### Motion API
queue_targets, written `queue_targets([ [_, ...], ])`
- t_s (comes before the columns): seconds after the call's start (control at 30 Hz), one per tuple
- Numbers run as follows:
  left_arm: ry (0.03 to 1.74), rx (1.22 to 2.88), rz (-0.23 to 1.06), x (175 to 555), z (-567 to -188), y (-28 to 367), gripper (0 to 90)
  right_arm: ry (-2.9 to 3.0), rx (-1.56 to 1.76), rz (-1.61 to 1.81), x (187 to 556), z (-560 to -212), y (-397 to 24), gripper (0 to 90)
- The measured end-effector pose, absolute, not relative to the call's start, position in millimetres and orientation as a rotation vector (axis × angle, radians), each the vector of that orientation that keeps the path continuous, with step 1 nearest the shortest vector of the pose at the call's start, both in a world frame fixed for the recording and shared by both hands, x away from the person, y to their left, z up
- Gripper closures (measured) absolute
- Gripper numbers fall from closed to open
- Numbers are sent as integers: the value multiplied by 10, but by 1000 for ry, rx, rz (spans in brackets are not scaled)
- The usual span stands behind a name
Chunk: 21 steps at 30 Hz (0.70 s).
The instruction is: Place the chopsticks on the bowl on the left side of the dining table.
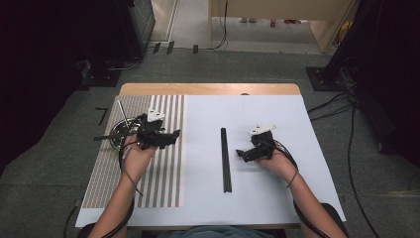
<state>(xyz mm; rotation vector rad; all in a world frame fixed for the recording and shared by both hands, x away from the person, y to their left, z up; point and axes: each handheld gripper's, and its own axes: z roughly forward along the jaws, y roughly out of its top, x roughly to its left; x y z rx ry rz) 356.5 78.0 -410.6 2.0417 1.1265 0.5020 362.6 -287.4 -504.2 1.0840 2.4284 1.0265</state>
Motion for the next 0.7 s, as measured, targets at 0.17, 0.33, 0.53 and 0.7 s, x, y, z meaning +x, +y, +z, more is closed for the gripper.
queue_targets([
  [0.17, 1114, 2038, 491, 3538, -4147, 704, 242, 2428, 1083, 1027, 3627, -5042, -2875, 0],
  [0.33, 1073, 2041, 510, 3502, -4188, 634, 232, 2428, 1084, 1027, 3626, -5042, -2874, 0],
  [0.53, 1038, 2047, 509, 3475, -4265, 559, 221, 2428, 1083, 1027, 3627, -5042, -2875, 0],
  [0.7, 1023, 2051, 481, 3479, -4356, 501, 211, 2428, 1085, 1027, 3626, -5042, -2874, 0],
])
